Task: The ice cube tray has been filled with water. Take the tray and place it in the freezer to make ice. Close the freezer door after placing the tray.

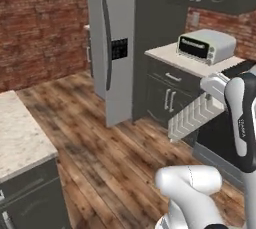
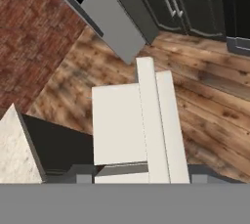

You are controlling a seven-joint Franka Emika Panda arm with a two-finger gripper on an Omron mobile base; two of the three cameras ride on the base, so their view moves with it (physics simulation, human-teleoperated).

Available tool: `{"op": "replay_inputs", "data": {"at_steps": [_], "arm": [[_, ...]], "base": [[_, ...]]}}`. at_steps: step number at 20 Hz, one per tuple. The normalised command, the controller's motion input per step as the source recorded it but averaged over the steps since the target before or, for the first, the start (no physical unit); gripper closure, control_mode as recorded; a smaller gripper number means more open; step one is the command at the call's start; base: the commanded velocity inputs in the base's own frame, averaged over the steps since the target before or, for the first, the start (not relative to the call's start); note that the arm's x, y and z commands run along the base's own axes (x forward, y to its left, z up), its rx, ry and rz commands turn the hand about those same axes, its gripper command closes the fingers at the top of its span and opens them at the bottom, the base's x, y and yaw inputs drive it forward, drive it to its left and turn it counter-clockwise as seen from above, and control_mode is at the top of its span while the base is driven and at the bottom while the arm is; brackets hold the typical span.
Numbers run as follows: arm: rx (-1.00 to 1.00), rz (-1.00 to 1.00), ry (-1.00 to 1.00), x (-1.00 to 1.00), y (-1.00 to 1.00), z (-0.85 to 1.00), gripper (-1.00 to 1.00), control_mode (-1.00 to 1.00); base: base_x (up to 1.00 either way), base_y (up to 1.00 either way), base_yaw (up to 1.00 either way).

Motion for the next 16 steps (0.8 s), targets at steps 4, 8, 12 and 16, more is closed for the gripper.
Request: {"op": "replay_inputs", "data": {"at_steps": [4,8,12,16], "arm": [[0.00,0.00,0.00,0.00,0.00,0.00,1.00,1.00],[0.00,0.00,0.00,0.00,0.00,0.00,1.00,1.00],[0.00,0.00,0.00,0.00,0.00,0.00,1.00,1.00],[0.00,0.00,0.00,0.00,0.00,0.00,1.00,1.00]], "base": [[0.65,0.38,0.65],[0.80,0.12,0.47],[0.67,0.00,0.32],[0.63,-0.05,0.16]]}}
